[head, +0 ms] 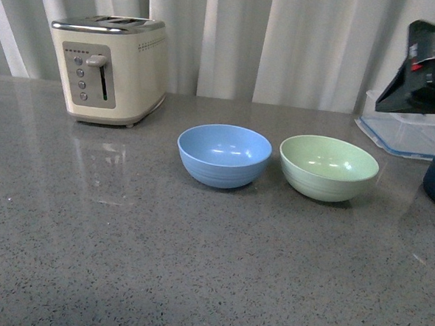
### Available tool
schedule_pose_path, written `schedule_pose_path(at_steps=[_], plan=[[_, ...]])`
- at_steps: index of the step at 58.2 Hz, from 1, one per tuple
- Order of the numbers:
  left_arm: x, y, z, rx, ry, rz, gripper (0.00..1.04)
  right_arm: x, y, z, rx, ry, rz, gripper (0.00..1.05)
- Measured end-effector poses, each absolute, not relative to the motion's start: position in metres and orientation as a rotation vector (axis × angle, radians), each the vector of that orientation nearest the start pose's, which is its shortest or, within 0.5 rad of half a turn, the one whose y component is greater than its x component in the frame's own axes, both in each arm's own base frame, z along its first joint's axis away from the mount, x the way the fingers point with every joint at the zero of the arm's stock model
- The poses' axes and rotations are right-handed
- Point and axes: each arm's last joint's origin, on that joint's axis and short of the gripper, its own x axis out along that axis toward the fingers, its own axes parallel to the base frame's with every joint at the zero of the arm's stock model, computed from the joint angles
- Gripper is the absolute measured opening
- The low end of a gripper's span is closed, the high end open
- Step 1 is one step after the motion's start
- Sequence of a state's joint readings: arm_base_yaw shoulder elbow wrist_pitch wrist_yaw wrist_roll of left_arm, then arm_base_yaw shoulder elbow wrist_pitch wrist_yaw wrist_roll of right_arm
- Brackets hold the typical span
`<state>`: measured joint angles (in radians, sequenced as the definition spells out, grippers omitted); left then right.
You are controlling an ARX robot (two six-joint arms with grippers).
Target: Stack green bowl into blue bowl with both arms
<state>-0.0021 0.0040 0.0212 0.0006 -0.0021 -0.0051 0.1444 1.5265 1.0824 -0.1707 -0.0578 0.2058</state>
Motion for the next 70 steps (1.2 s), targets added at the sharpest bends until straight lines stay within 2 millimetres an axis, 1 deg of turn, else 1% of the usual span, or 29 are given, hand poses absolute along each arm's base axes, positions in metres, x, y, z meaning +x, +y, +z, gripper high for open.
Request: schedule_pose_path(at_steps=[2, 5, 9, 13, 18, 33, 45, 52, 54, 56, 57, 59, 60, 70], plan=[[0.097, 0.000, 0.170, -0.005, -0.018, 0.000, 0.98, 0.343, 0.050, 0.256, 0.173, 0.658, 0.108, 0.95], [0.097, 0.000, 0.170, -0.005, -0.018, 0.000, 0.98, 0.354, 0.051, 0.252, 0.173, 0.681, 0.083, 0.95], [0.097, 0.000, 0.170, -0.005, -0.018, 0.000, 0.98, 0.375, 0.051, 0.244, 0.157, 0.710, 0.015, 0.95], [0.097, 0.000, 0.170, -0.005, -0.018, 0.000, 0.98, 0.391, 0.050, 0.238, 0.152, 0.733, -0.027, 0.95], [0.097, 0.000, 0.170, -0.005, -0.018, 0.000, 0.98, 0.404, 0.050, 0.229, 0.152, 0.758, -0.056, 0.95], [0.097, 0.000, 0.170, -0.005, -0.018, 0.000, 0.98, 0.434, 0.045, 0.208, 0.183, 0.813, -0.118, 0.95], [0.097, 0.000, 0.170, -0.005, -0.018, 0.000, 0.98, 0.446, 0.044, 0.192, 0.183, 0.843, -0.148, 0.94], [0.097, 0.000, 0.170, -0.005, -0.018, 0.000, 0.98, 0.451, 0.044, 0.184, 0.181, 0.856, -0.154, 0.77], [0.097, 0.000, 0.170, -0.005, -0.018, 0.000, 0.98, 0.453, 0.044, 0.182, 0.180, 0.860, -0.156, 0.69], [0.097, 0.000, 0.170, -0.005, -0.018, 0.000, 0.98, 0.454, 0.044, 0.181, 0.180, 0.862, -0.155, 0.65], [0.097, 0.000, 0.170, -0.005, -0.018, 0.000, 0.98, 0.455, 0.044, 0.181, 0.181, 0.862, -0.155, 0.61], [0.097, 0.000, 0.170, -0.005, -0.018, 0.000, 0.98, 0.455, 0.044, 0.181, 0.181, 0.863, -0.156, 0.58], [0.097, 0.000, 0.170, -0.005, -0.018, 0.000, 0.98, 0.455, 0.044, 0.181, 0.181, 0.863, -0.156, 0.54], [0.097, 0.000, 0.170, -0.005, -0.018, 0.000, 0.98, 0.454, 0.043, 0.181, 0.180, 0.865, -0.161, 0.31]])
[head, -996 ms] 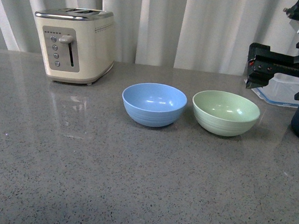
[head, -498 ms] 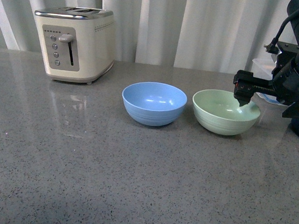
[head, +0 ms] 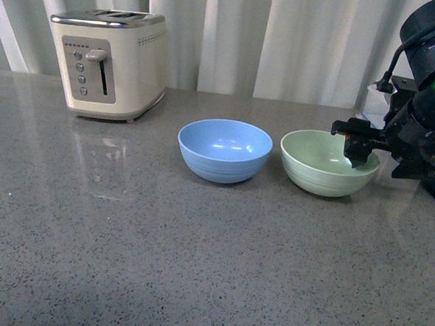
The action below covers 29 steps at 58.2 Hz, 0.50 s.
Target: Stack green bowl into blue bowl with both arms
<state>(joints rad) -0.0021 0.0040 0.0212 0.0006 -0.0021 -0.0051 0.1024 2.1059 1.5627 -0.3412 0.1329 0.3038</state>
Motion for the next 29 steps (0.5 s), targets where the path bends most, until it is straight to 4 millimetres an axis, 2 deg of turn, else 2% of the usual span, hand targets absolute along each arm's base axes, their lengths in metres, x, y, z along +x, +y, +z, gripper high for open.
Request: schedule_pose_path(at_steps=[13, 23, 29], plan=[[0.097, 0.000, 0.170, -0.005, -0.018, 0.000, 0.98, 0.455, 0.039, 0.187, 0.201, 0.834, -0.151, 0.02], [0.097, 0.000, 0.170, -0.005, -0.018, 0.000, 0.98, 0.444, 0.037, 0.205, 0.221, 0.783, -0.123, 0.01], [0.097, 0.000, 0.170, -0.005, -0.018, 0.000, 0.98, 0.433, 0.039, 0.228, 0.236, 0.720, -0.086, 0.01]])
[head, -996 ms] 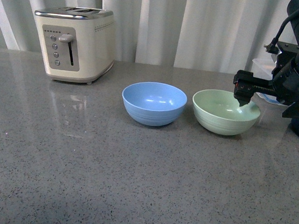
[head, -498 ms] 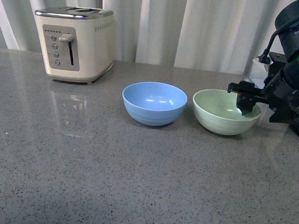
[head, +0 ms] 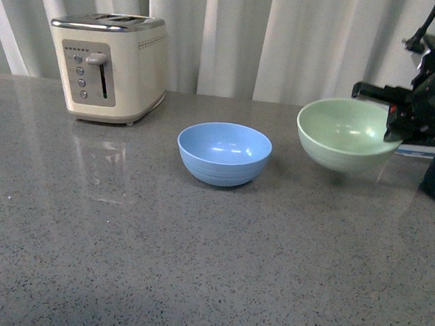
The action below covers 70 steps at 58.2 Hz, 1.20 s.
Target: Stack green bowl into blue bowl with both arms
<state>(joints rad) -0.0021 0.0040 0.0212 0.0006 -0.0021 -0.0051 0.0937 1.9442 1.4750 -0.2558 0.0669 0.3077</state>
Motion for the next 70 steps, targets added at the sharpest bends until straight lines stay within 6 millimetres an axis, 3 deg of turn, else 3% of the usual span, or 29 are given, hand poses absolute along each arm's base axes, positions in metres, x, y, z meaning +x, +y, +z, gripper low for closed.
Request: schedule_pose_path(at_steps=[13, 19, 39, 67, 70], plan=[[0.097, 0.000, 0.170, -0.005, -0.018, 0.000, 0.98, 0.417, 0.063, 0.272, 0.238, 0.574, 0.025, 0.01], [0.097, 0.000, 0.170, -0.005, -0.018, 0.000, 0.98, 0.413, 0.083, 0.277, 0.221, 0.552, 0.087, 0.01], [0.097, 0.000, 0.170, -0.005, -0.018, 0.000, 0.98, 0.432, 0.147, 0.250, 0.144, 0.575, 0.200, 0.01], [0.097, 0.000, 0.170, -0.005, -0.018, 0.000, 0.98, 0.455, 0.163, 0.204, 0.078, 0.657, 0.149, 0.01], [0.097, 0.000, 0.170, -0.005, -0.018, 0.000, 0.98, 0.455, 0.163, 0.204, 0.078, 0.651, 0.155, 0.07]])
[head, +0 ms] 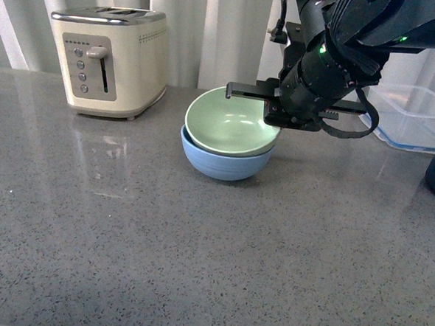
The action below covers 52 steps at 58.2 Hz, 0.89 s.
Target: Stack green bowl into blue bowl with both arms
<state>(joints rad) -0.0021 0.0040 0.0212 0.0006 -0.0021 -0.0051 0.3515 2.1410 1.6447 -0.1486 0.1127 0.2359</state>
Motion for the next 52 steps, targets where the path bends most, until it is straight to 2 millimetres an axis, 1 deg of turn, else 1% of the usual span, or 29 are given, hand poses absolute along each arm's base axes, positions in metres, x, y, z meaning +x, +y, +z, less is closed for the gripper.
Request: schedule_pose_path(at_steps=[10, 15, 18, 20, 23, 26, 27, 29, 32, 33, 35, 36, 37, 39, 41, 45, 52], plan=[[0.097, 0.000, 0.170, -0.005, -0.018, 0.000, 0.98, 0.452, 0.162, 0.213, 0.097, 0.614, 0.185, 0.30], [0.097, 0.000, 0.170, -0.005, -0.018, 0.000, 0.98, 0.445, 0.158, 0.222, 0.113, 0.590, 0.209, 0.43], [0.097, 0.000, 0.170, -0.005, -0.018, 0.000, 0.98, 0.437, 0.152, 0.231, 0.131, 0.558, 0.228, 0.51], [0.097, 0.000, 0.170, -0.005, -0.018, 0.000, 0.98, 0.433, 0.149, 0.235, 0.143, 0.542, 0.241, 0.55], [0.097, 0.000, 0.170, -0.005, -0.018, 0.000, 0.98, 0.419, 0.136, 0.249, 0.182, 0.477, 0.264, 0.66], [0.097, 0.000, 0.170, -0.005, -0.018, 0.001, 0.98, 0.397, 0.119, 0.266, 0.212, 0.338, 0.312, 0.78], [0.097, 0.000, 0.170, -0.005, -0.018, 0.001, 0.98, 0.394, 0.117, 0.268, 0.215, 0.320, 0.316, 0.80], [0.097, 0.000, 0.170, -0.005, -0.018, 0.000, 0.98, 0.386, 0.111, 0.276, 0.221, 0.265, 0.314, 0.87], [0.097, 0.000, 0.170, -0.005, -0.018, 0.000, 0.98, 0.381, 0.106, 0.283, 0.222, 0.230, 0.307, 0.95], [0.097, 0.000, 0.170, -0.005, -0.018, 0.000, 0.98, 0.380, 0.106, 0.282, 0.218, 0.226, 0.300, 0.95], [0.097, 0.000, 0.171, -0.005, -0.018, -0.002, 0.98, 0.377, 0.102, 0.282, 0.178, 0.121, 0.196, 0.90], [0.097, 0.000, 0.171, -0.005, -0.018, -0.002, 0.98, 0.372, 0.098, 0.277, 0.135, 0.062, 0.114, 0.85], [0.097, 0.000, 0.171, -0.005, -0.018, -0.003, 0.98, 0.368, 0.095, 0.272, 0.113, 0.036, 0.070, 0.81], [0.097, 0.000, 0.171, -0.005, -0.018, -0.002, 0.98, 0.361, 0.090, 0.263, 0.088, 0.017, 0.035, 0.76], [0.097, 0.000, 0.171, -0.005, -0.018, -0.001, 0.98, 0.350, 0.083, 0.250, 0.064, 0.011, 0.019, 0.69], [0.097, 0.000, 0.171, -0.005, -0.019, 0.001, 0.98, 0.331, 0.072, 0.236, 0.033, 0.013, 0.012, 0.58], [0.097, 0.000, 0.171, -0.005, -0.019, 0.000, 0.98, 0.297, 0.054, 0.227, 0.015, -0.005, 0.008, 0.37]])
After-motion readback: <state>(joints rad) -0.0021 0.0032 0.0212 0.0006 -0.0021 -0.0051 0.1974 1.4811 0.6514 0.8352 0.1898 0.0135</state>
